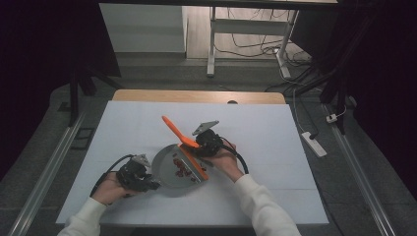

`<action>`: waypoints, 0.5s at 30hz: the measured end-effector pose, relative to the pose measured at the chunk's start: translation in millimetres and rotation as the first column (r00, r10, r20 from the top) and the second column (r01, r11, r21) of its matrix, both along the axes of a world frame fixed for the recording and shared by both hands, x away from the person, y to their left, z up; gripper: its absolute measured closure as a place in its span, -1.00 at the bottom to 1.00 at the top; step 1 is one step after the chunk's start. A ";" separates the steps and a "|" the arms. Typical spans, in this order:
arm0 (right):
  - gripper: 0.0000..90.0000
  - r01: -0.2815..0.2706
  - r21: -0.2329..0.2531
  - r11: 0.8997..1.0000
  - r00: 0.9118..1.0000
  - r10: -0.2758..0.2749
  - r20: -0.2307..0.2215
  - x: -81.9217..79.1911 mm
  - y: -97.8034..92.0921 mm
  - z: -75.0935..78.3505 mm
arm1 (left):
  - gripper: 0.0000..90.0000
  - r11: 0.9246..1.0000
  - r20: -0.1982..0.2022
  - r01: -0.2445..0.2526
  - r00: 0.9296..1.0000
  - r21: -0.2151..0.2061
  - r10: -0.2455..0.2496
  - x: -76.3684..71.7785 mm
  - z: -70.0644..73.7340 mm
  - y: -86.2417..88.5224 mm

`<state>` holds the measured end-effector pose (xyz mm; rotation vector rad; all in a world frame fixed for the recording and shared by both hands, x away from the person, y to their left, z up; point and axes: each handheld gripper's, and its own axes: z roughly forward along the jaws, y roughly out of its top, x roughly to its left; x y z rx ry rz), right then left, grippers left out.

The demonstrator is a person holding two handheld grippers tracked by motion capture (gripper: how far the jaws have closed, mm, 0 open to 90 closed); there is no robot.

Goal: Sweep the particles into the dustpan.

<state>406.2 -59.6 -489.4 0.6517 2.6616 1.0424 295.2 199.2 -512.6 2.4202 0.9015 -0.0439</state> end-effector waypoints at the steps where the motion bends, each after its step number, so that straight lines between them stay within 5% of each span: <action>1: 0.55 -0.002 0.005 1.000 1.000 0.002 -0.006 -1.6 -0.4 0.7 | 0.37 1.000 0.000 0.001 1.000 0.001 -0.001 0.0 -0.1 0.0; 9: 0.55 -0.079 0.050 0.996 0.997 0.080 -0.021 -16.3 0.0 14.1 | 0.37 1.000 0.002 -0.001 1.000 0.000 0.001 -0.2 -0.3 -0.2; 15: 0.55 -0.008 0.099 0.995 0.999 0.004 0.041 -18.6 -24.0 36.0 | 0.37 1.000 0.002 -0.002 1.000 -0.002 0.002 -0.5 -0.1 -0.5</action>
